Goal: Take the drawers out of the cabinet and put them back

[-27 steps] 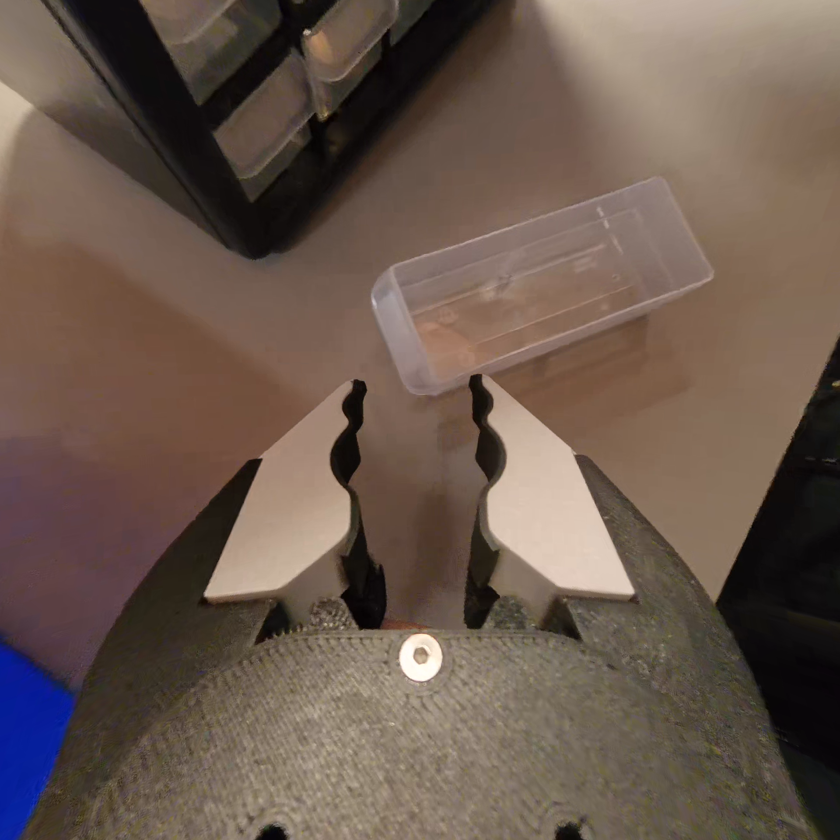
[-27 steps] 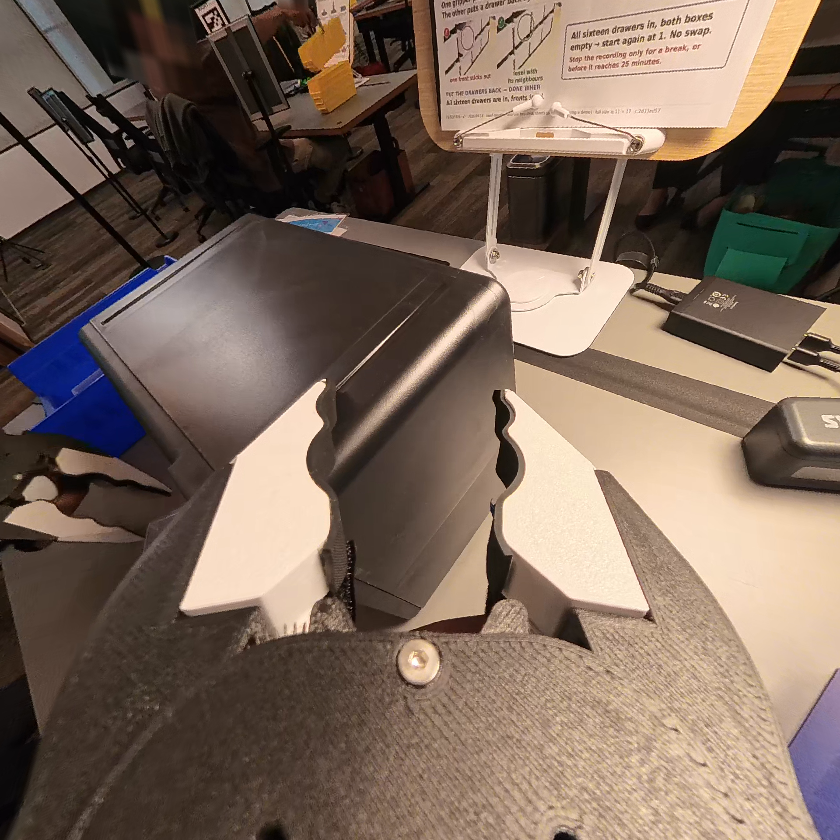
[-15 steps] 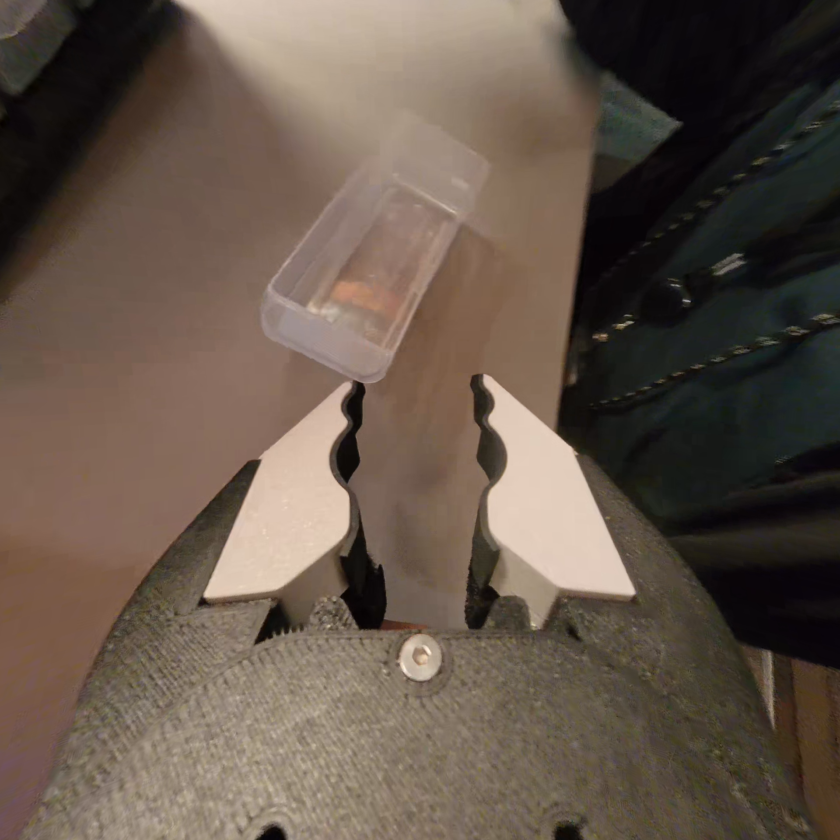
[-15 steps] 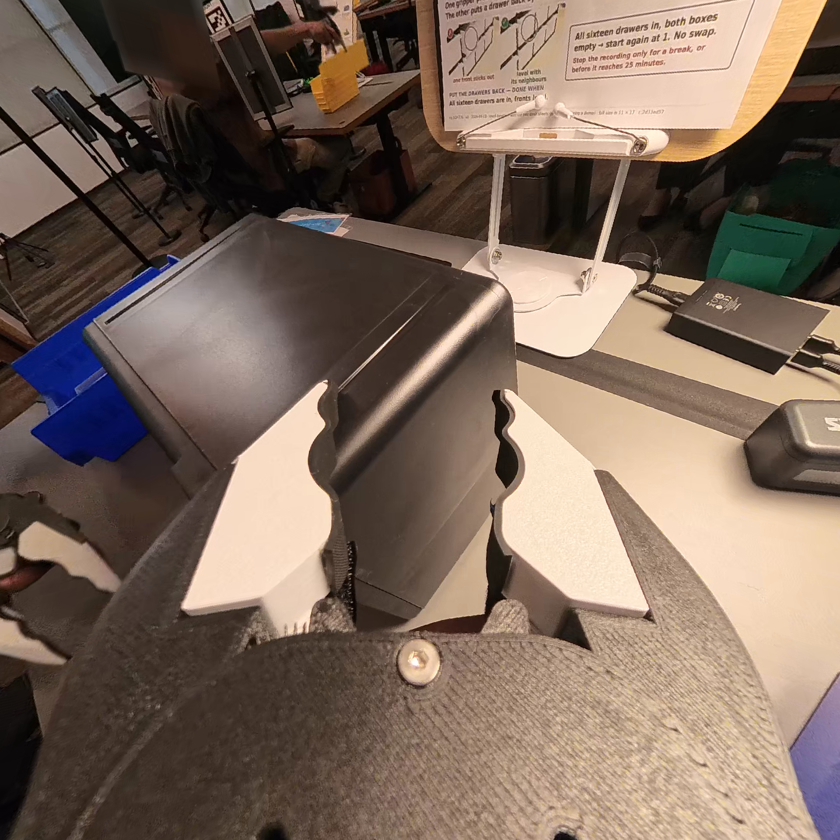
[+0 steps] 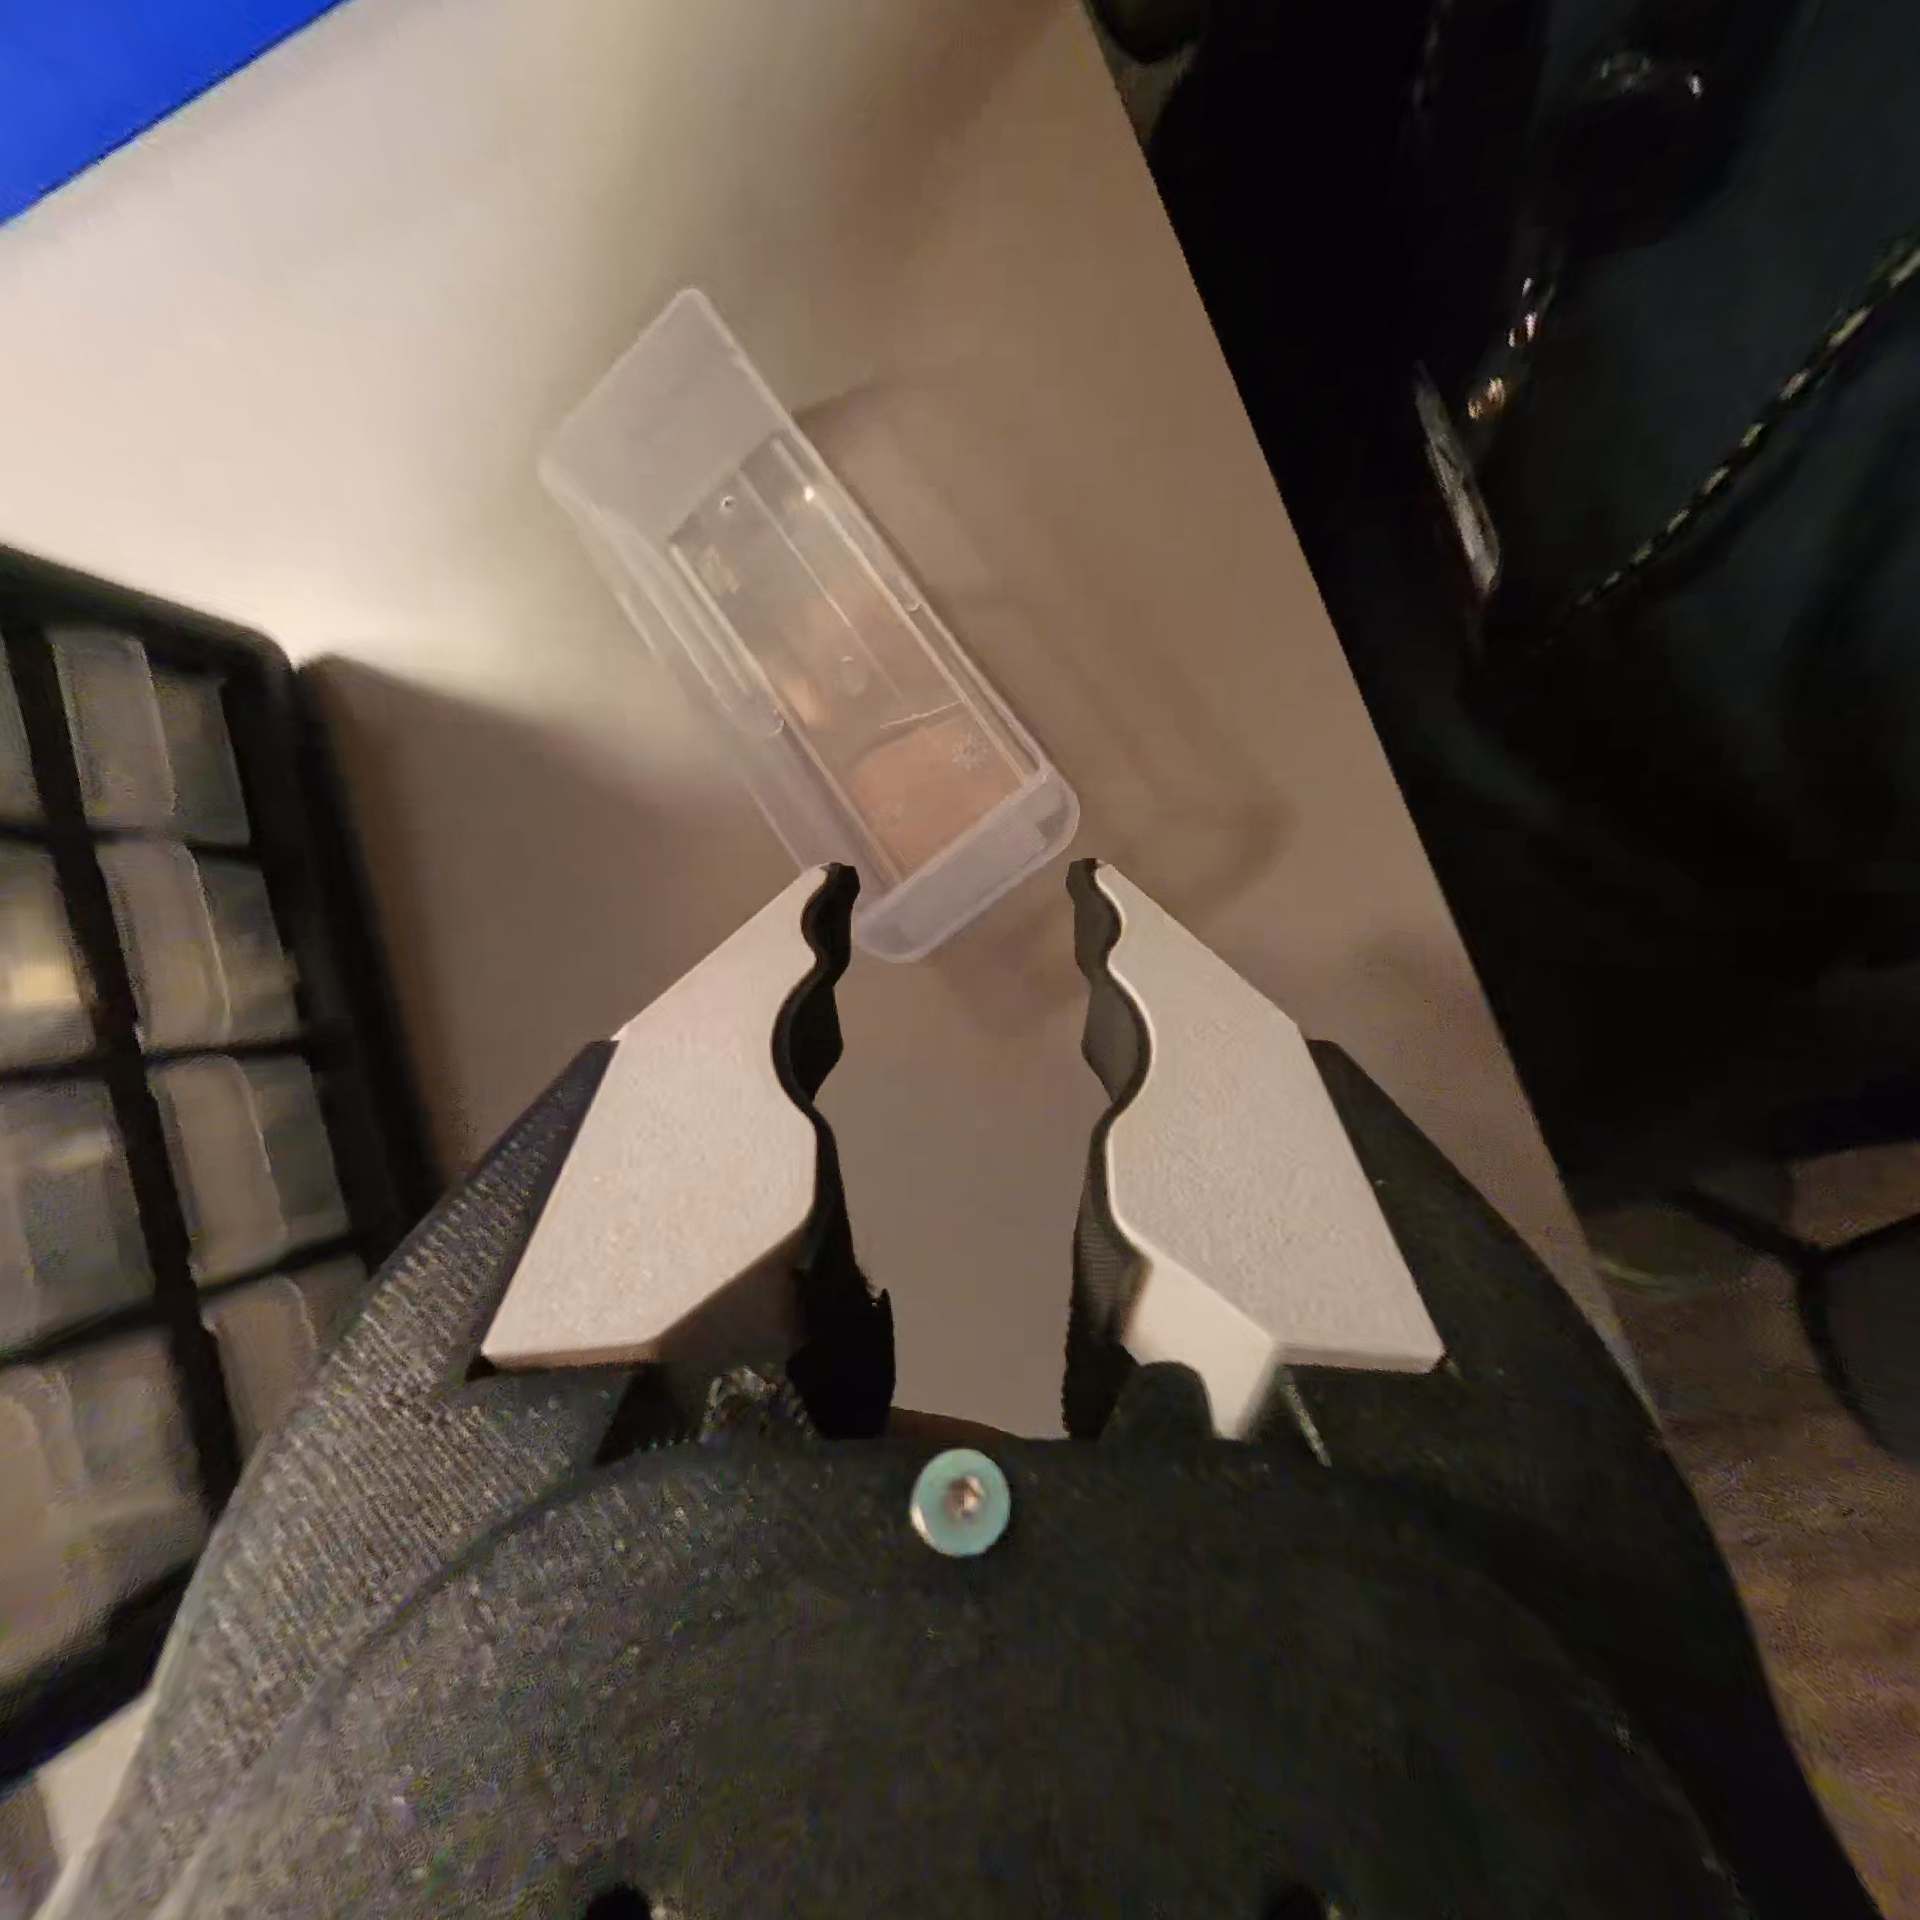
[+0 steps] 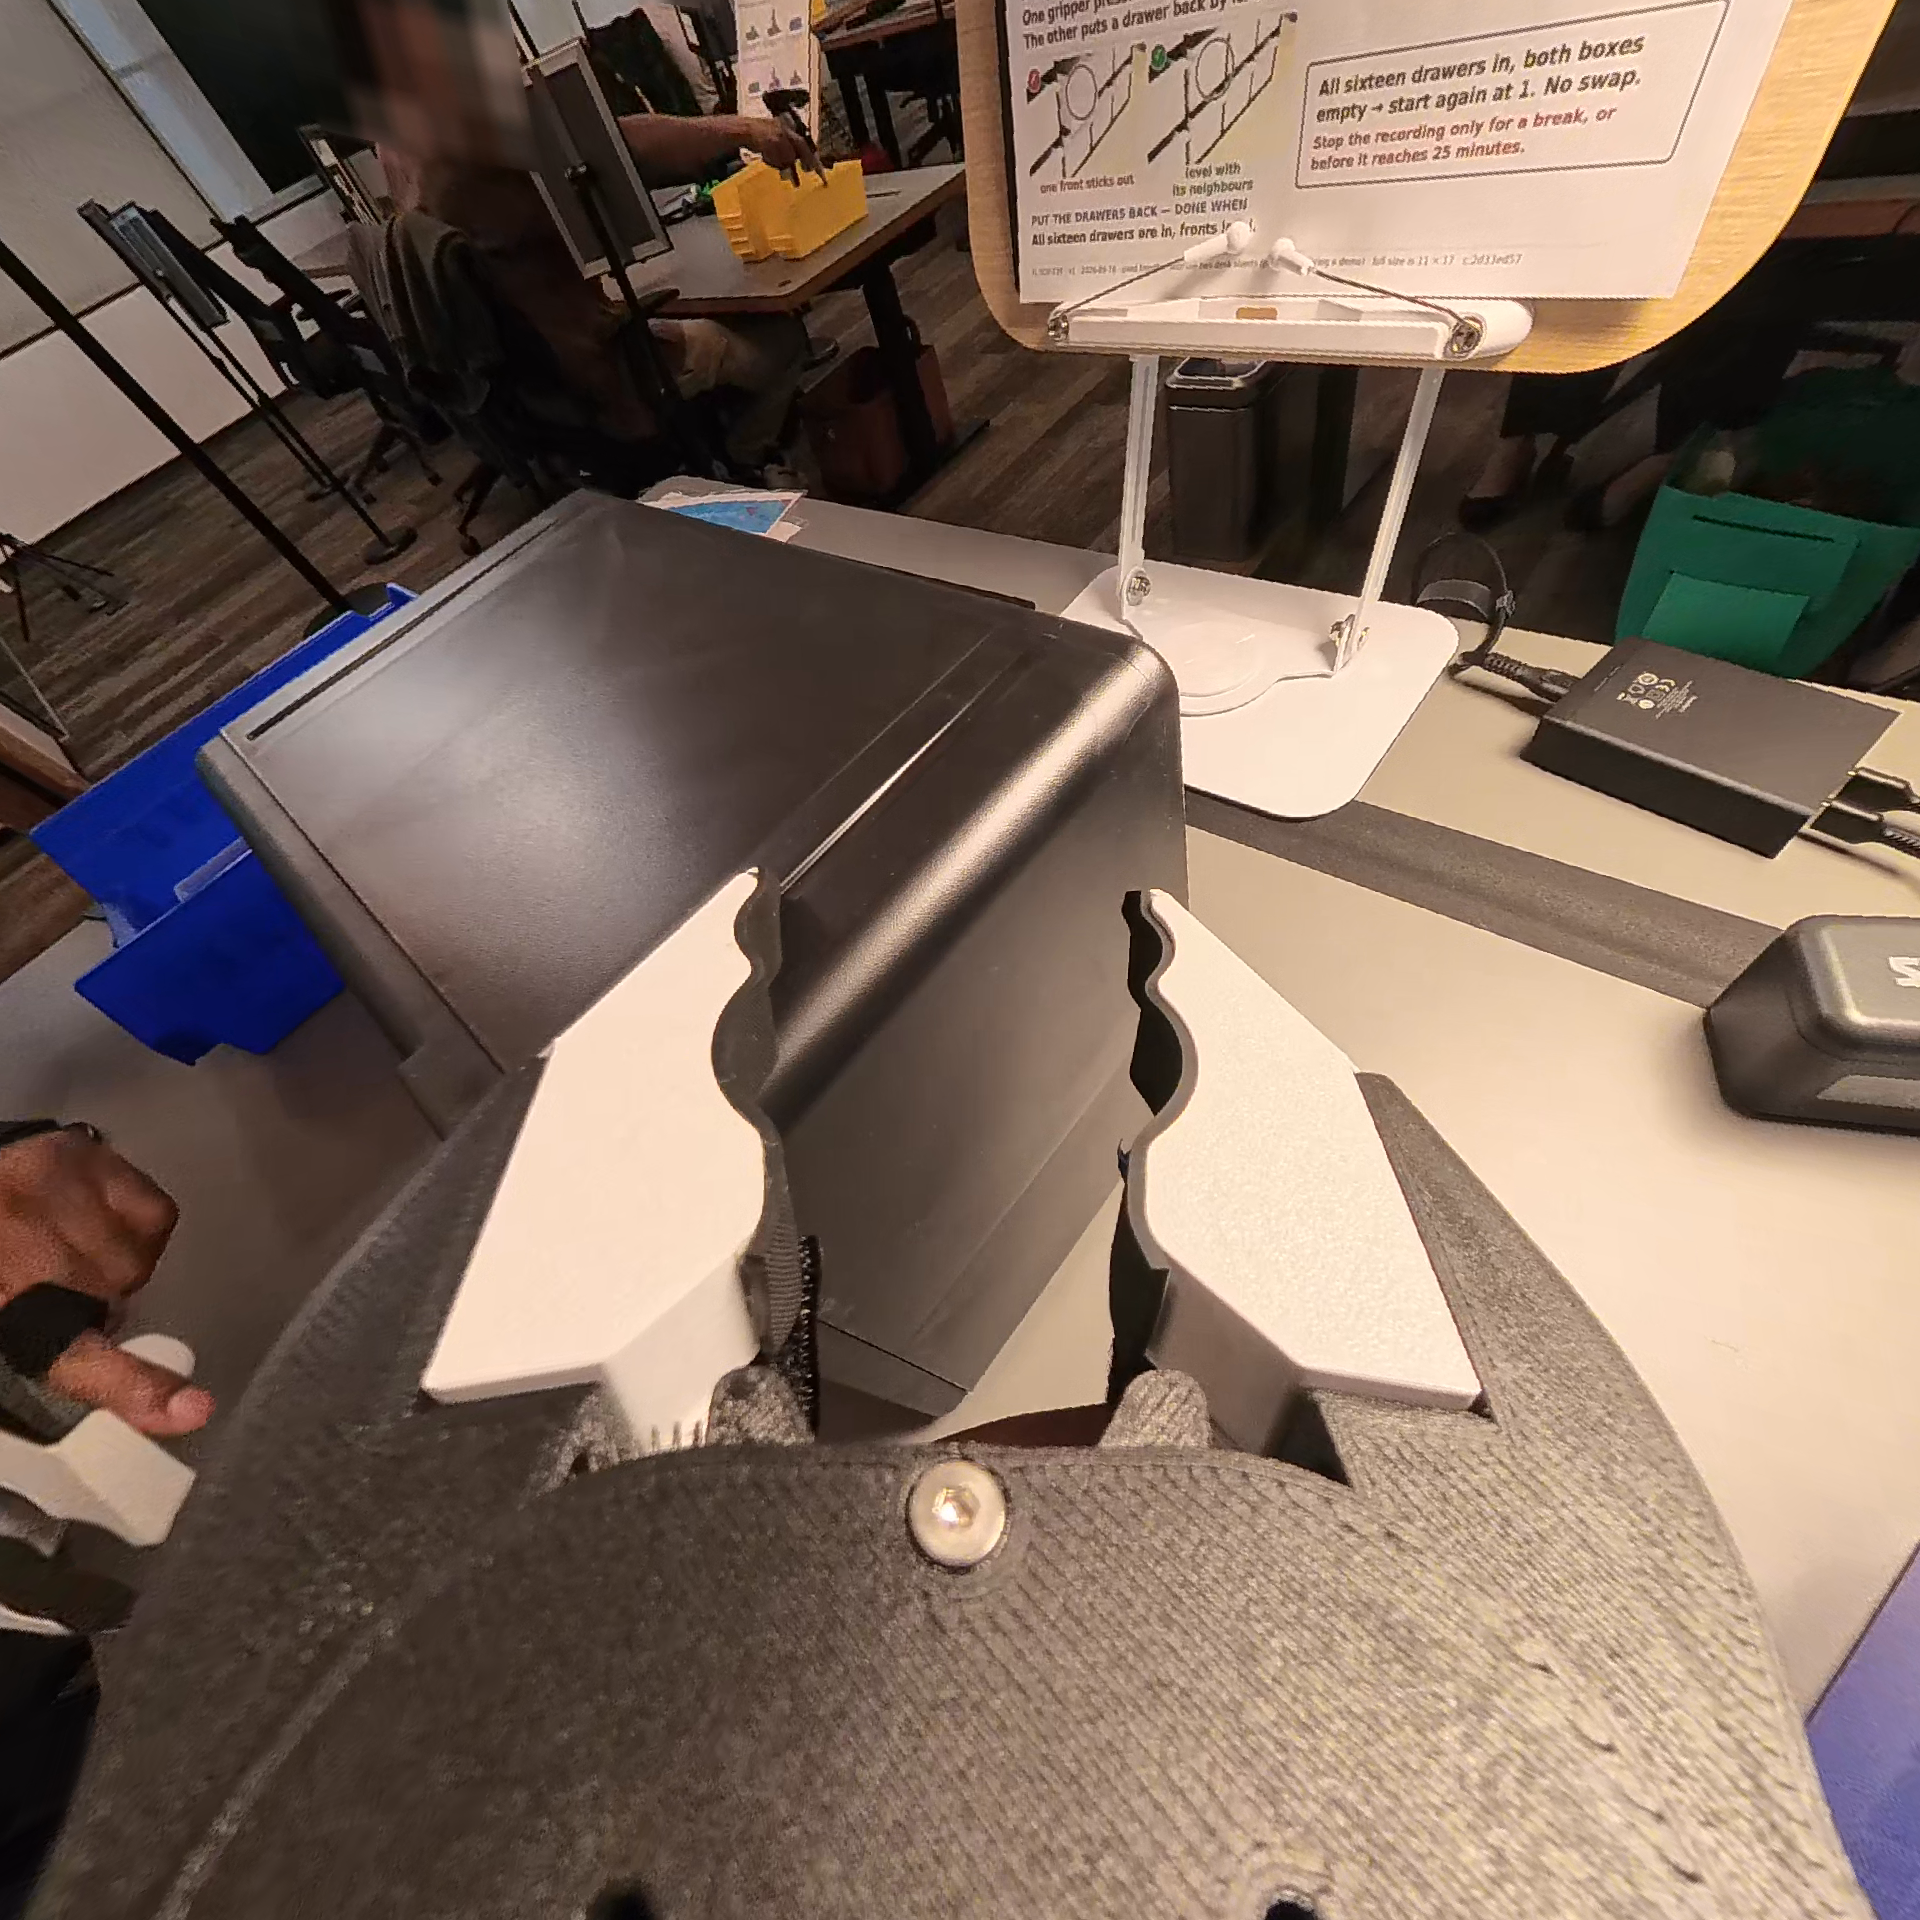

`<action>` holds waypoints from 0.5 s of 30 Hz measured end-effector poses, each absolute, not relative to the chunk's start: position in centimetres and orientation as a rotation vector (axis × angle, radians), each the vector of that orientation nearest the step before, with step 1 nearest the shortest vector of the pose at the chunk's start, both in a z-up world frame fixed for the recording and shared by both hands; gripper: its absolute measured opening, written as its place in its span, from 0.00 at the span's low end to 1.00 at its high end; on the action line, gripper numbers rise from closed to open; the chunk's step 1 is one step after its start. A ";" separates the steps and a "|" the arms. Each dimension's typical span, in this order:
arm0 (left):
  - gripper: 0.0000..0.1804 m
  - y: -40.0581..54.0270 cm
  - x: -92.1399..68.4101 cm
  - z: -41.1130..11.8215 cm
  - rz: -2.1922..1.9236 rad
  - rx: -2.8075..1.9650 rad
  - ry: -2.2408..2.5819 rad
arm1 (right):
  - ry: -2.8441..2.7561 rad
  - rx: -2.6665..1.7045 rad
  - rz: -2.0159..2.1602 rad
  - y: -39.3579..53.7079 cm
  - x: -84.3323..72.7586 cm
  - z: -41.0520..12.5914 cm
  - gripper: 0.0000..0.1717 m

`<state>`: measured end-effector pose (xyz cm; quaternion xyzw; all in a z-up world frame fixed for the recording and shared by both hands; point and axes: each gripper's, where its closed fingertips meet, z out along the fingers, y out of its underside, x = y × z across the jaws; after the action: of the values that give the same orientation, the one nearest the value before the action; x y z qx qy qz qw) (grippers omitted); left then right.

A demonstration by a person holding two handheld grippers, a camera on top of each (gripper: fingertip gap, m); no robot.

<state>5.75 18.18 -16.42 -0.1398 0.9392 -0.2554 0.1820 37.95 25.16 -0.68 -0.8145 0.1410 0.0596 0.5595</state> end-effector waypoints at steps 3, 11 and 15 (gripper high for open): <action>0.26 18.0 6.2 -17.6 -0.579 -0.254 2.701 | 0.330 -1.921 0.142 25.2 37.9 -0.7 0.40; 0.17 18.2 7.3 -20.4 -0.401 -0.161 2.721 | 0.327 -1.921 0.146 25.2 37.9 -0.7 0.40; 0.09 17.0 7.6 -18.7 -0.519 -0.236 2.657 | 0.325 -1.922 0.143 25.2 37.9 -0.6 0.40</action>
<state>7.65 16.99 -18.66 -0.0847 0.9558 -0.1867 0.2106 37.87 25.18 -0.63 -0.8151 0.1377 0.0608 0.5595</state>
